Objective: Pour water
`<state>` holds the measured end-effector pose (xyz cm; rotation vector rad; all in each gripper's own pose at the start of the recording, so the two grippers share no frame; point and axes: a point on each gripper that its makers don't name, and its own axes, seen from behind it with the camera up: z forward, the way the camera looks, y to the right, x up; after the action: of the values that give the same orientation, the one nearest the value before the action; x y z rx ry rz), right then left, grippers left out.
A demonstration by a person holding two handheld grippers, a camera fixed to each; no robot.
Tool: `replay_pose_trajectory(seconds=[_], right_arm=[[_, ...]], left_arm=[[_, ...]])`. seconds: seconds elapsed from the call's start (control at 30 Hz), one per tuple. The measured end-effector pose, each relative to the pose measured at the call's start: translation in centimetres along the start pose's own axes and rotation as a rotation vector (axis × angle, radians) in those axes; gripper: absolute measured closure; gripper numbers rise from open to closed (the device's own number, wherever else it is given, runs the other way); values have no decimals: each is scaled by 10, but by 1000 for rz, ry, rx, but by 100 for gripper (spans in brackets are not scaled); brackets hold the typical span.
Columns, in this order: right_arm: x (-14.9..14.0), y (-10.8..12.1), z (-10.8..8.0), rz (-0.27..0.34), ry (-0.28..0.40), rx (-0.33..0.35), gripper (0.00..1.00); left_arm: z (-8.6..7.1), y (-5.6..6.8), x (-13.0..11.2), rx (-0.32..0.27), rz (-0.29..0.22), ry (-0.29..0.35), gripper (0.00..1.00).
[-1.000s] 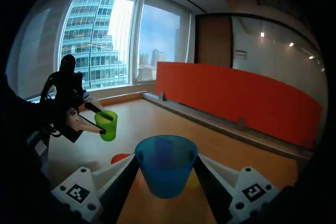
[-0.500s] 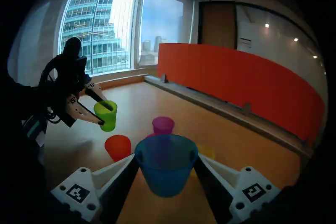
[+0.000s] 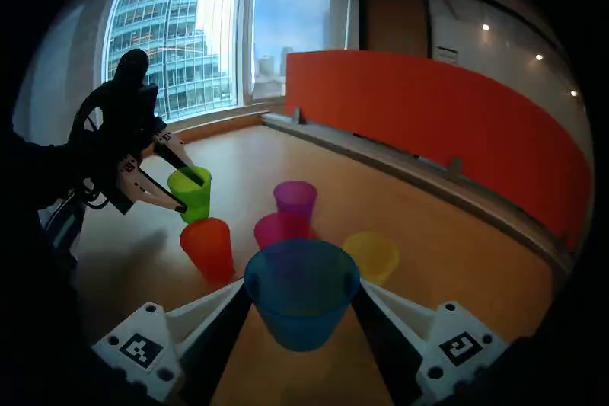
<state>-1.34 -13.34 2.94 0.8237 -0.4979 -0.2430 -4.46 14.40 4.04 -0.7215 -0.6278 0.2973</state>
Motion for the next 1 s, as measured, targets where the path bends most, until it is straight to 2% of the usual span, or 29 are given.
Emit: replay_pose_trajectory(seconds=[0.27,1.0], right_arm=[[-18,1,7,1,-46,8,10],[-27,0,16,23,-62,23,9]], left_arm=[[10,-2,-9,-14,-3,-31,17],[32,-2,-22,-33,-18,-47,17]])
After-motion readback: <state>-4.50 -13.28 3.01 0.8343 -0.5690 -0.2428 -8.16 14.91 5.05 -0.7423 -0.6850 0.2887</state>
